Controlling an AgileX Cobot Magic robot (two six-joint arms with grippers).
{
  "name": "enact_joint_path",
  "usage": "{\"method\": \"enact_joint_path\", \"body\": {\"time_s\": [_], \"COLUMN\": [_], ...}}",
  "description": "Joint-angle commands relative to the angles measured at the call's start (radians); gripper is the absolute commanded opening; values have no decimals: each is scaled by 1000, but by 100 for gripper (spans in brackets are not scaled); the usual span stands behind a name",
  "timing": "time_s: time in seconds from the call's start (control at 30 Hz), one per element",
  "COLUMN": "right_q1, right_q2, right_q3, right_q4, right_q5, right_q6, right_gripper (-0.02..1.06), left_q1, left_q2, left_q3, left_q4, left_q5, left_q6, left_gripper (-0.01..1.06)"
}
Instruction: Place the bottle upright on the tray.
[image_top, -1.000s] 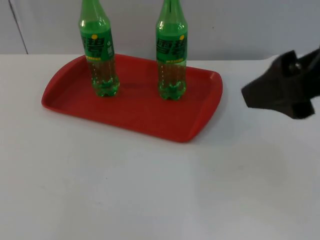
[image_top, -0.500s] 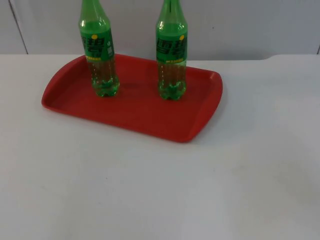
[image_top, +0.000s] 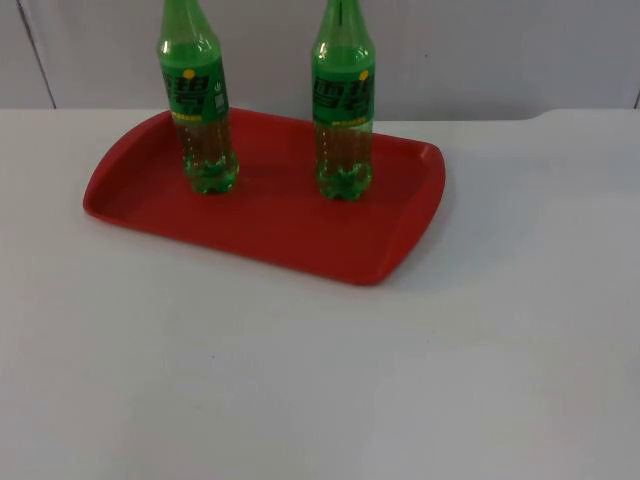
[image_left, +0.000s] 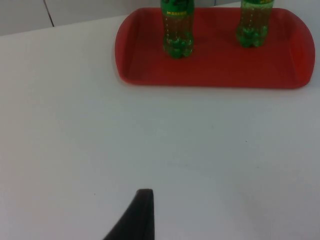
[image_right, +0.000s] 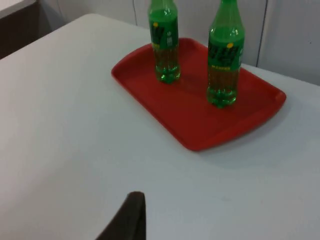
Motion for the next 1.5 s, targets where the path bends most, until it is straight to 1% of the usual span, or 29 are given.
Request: {"method": "enact_joint_path", "body": {"time_s": [0.0, 0.03, 0.07, 0.17, 0.23, 0.27, 0.3, 0.37, 0.5, 0.83, 0.9, 0.93, 0.97, 1.03, 1.07, 1.1, 1.47], "right_q1": [1, 1, 1, 1, 1, 1, 1, 1, 1, -1, -1, -1, -1, -1, -1, -1, -1], "right_q2": [-37, -69, -69, -163, -200, -200, -242, -293, -352, -352, -352, -352, -352, -352, -352, -352, -352], "right_q3": [3, 3, 3, 3, 3, 3, 3, 6, 25, 25, 25, 25, 25, 45, 52, 50, 50], "right_q4": [3, 3, 3, 7, 7, 7, 7, 5, 5, 2, 2, 4, 4, -20, -40, -40, -28], "right_q5": [53, 80, 80, 166, 198, 198, 229, 259, 274, 285, 308, 344, 344, 389, 381, 380, 380], "right_q6": [-8, -10, -10, -44, -53, -53, -59, -63, -87, -92, -91, -91, -91, -91, -69, -61, -61], "right_gripper": [105, 105, 105, 105, 105, 105, 105, 105, 105, 105, 105, 105, 105, 105, 105, 105, 105], "left_q1": [-7, -7, -7, -7, -7, -7, -7, -7, -7, -7, -7, -7, -7, -7, -7, -7, -7], "left_q2": [-4, -4, -4, -4, -4, -4, -4, -4, -4, -4, -4, -4, -4, -4, -4, -4, -4], "left_q3": [5, 5, 5, 5, 5, 5, 5, 5, 5, 5, 5, 5, 5, 5, 5, 5, 5], "left_q4": [1, 1, 1, 1, 1, 1, 1, 1, 1, 4, 4, 4, 4, 4, 4, 4, 4], "left_q5": [-3, -3, -3, -3, -3, -3, -3, -3, -3, -3, -3, -3, -3, -3, -3, -3, -3], "left_q6": [-6, -6, -6, -6, -6, -6, -6, -6, -6, -7, -7, -7, -7, -7, -7, -7, -7], "left_gripper": [105, 105, 105, 105, 105, 105, 105, 105, 105, 105, 105, 105, 105, 105, 105, 105, 105]}}
